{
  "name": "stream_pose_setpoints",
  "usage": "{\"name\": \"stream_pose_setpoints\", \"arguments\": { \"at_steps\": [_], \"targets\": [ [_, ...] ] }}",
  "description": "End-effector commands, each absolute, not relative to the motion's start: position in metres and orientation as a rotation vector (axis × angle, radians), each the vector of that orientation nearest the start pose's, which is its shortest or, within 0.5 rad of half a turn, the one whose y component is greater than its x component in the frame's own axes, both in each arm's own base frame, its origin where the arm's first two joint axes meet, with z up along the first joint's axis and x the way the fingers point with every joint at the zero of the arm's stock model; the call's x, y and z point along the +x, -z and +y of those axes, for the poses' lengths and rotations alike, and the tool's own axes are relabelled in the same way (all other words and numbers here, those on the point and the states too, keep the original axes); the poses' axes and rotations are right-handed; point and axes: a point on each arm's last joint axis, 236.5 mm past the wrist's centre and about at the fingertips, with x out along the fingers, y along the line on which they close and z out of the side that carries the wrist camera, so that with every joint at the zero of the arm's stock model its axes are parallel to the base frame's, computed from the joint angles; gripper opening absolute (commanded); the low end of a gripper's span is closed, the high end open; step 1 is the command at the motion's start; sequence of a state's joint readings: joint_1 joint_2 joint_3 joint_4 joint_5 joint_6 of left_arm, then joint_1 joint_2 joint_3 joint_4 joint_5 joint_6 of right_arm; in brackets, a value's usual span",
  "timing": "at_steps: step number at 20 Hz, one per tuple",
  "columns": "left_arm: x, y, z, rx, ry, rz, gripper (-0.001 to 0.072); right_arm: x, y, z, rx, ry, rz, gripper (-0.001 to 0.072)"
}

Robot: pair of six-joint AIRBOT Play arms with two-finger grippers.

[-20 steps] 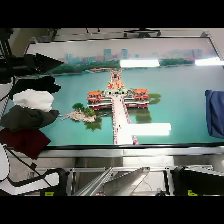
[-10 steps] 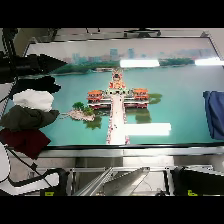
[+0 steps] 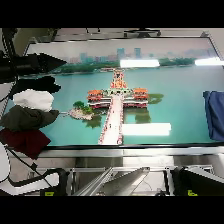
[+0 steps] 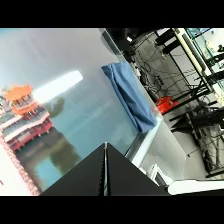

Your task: Fold the shirts.

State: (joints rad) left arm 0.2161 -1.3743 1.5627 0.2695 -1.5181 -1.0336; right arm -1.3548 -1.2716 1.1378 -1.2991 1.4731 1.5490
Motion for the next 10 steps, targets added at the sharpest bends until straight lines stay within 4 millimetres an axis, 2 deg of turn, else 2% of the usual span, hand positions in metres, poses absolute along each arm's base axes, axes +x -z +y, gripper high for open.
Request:
{"name": "stream_pose_setpoints", "arguments": {
  "at_steps": [1, 2, 4, 6, 8, 10],
  "targets": [
    [0.405, -0.261, -0.144, -0.555, 1.048, 0.695, 0.0018, 0.19, -0.06, -0.257, 1.106, 0.669, 0.979, 0.0096],
    [0.405, -0.261, -0.144, -0.555, 1.049, 0.696, 0.0018, 0.217, -0.079, -0.242, 1.066, 0.586, 0.923, 0.0021],
    [0.4, -0.26, -0.145, -0.547, 1.066, 0.708, 0.0017, 0.263, -0.116, -0.198, 0.965, 0.428, 0.857, 0.002],
    [0.391, -0.257, -0.15, -0.535, 1.099, 0.738, 0.001, 0.29, -0.137, -0.136, 0.829, 0.261, 0.884, 0.0019],
    [0.376, -0.244, -0.16, -0.502, 1.125, 0.825, 0.0009, 0.296, -0.141, -0.071, 0.706, 0.095, 0.932, 0.0019],
    [0.356, -0.227, -0.178, -0.482, 1.14, 0.914, 0.0009, 0.284, -0.127, -0.011, 0.616, -0.044, 1.0, 0.0019]
  ]
}}
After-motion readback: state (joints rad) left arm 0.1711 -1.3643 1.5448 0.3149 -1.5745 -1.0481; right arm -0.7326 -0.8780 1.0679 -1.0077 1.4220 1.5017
